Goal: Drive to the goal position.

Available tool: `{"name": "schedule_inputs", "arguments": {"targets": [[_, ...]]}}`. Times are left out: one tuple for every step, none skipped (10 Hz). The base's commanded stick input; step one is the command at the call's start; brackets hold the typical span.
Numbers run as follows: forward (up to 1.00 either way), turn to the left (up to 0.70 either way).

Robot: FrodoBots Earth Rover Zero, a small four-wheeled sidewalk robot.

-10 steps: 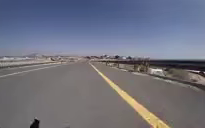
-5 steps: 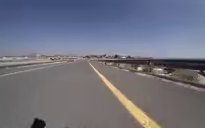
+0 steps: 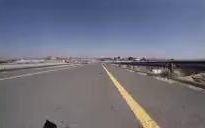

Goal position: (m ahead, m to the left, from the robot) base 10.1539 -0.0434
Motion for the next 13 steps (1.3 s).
{"name": "schedule_inputs", "arguments": {"targets": [[1.00,0.00],[1.00,0.00],[1.00,0.00],[1.00,0.00],[1.00,0.00],[1.00,0.00],[1.00,0.00],[1.00,0.00],[1.00,0.00],[1.00,0.00],[1.00,0.00],[1.00,0.00],[1.00,0.00]]}}
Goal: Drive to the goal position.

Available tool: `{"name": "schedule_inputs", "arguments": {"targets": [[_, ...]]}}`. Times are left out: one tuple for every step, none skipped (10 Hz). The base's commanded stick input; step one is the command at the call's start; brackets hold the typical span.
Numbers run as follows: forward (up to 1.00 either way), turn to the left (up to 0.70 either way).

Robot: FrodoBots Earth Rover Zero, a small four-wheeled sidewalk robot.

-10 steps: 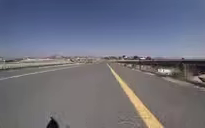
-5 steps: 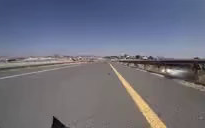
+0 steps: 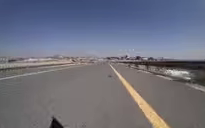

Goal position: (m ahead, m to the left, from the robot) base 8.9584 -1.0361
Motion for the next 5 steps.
{"name": "schedule_inputs", "arguments": {"targets": [[1.00,0.00],[1.00,0.00],[1.00,0.00],[1.00,0.00],[1.00,0.00]]}}
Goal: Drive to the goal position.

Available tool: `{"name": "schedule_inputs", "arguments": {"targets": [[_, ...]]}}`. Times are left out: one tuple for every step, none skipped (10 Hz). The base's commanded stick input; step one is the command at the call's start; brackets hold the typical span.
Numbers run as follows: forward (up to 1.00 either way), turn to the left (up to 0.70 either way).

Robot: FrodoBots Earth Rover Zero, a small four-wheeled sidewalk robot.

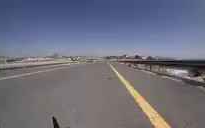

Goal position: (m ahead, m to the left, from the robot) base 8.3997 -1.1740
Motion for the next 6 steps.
{"name": "schedule_inputs", "arguments": {"targets": [[1.00,0.00],[1.00,0.00],[1.00,0.00],[1.00,0.00],[1.00,0.00],[1.00,0.00]]}}
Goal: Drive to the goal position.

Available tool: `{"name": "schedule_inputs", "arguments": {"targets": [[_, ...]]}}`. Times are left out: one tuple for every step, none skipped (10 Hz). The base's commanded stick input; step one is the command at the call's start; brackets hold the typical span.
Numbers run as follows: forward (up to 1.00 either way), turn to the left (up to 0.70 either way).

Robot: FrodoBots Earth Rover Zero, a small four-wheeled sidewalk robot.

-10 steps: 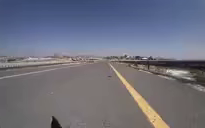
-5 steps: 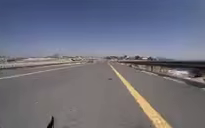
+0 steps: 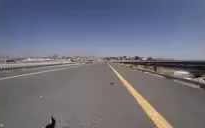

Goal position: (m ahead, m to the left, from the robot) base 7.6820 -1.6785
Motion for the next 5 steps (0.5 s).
{"name": "schedule_inputs", "arguments": {"targets": [[1.00,0.00],[1.00,0.00],[1.00,0.00],[1.00,0.00],[1.00,0.00]]}}
